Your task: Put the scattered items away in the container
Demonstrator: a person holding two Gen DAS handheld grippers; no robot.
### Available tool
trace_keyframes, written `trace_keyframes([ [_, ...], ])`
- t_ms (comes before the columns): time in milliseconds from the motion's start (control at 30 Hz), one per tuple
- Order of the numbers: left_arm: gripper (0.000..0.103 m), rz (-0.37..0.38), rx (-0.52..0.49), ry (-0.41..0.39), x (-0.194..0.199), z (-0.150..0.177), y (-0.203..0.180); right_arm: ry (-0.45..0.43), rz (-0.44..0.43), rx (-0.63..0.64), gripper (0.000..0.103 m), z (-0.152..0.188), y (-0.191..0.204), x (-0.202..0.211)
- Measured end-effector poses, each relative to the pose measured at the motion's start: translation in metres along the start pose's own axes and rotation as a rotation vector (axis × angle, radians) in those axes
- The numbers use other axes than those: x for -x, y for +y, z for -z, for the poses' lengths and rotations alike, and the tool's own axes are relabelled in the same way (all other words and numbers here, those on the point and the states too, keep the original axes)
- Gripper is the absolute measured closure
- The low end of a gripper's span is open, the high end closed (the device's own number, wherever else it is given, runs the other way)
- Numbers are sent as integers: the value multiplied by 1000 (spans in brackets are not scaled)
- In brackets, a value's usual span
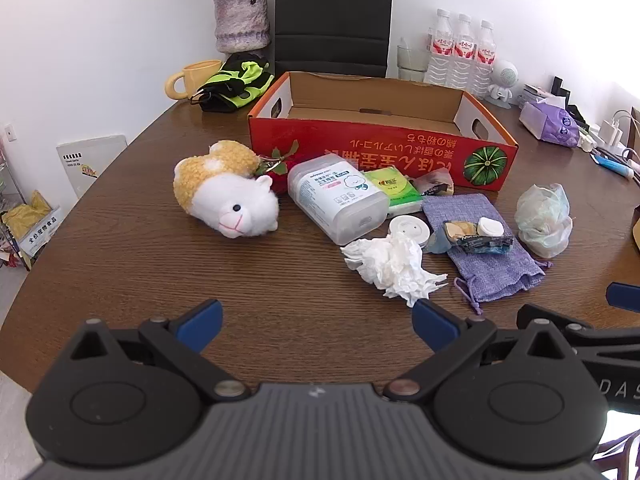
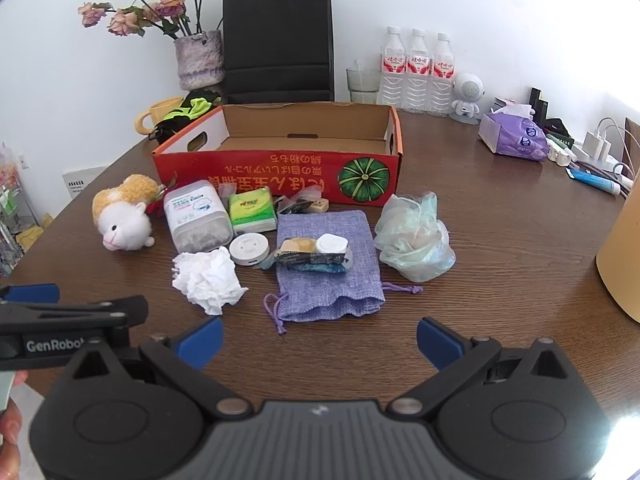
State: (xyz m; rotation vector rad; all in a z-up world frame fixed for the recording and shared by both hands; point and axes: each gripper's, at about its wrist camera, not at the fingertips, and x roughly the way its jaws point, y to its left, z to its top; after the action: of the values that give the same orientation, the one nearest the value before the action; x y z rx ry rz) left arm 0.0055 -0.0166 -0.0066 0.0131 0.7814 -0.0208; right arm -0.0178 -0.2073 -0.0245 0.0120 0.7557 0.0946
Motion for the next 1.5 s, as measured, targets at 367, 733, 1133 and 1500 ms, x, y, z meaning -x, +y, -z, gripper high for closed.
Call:
trace_keyframes([
  [367,0,24,-4,18,-26,-10,-9,1,-1,34,2,0,-14,-28],
  [733,6,70,21,78,-66,-28,-17,-76,-45,132,22,-21,-20,-62],
  [1133,40,108,48,107,-84,-29,-19,-89,-211,113,47,-53,-27,-92],
  [1500,40,89,41,93,-85,-31,-19,-53,-151,72,55,-61,-26,-117],
])
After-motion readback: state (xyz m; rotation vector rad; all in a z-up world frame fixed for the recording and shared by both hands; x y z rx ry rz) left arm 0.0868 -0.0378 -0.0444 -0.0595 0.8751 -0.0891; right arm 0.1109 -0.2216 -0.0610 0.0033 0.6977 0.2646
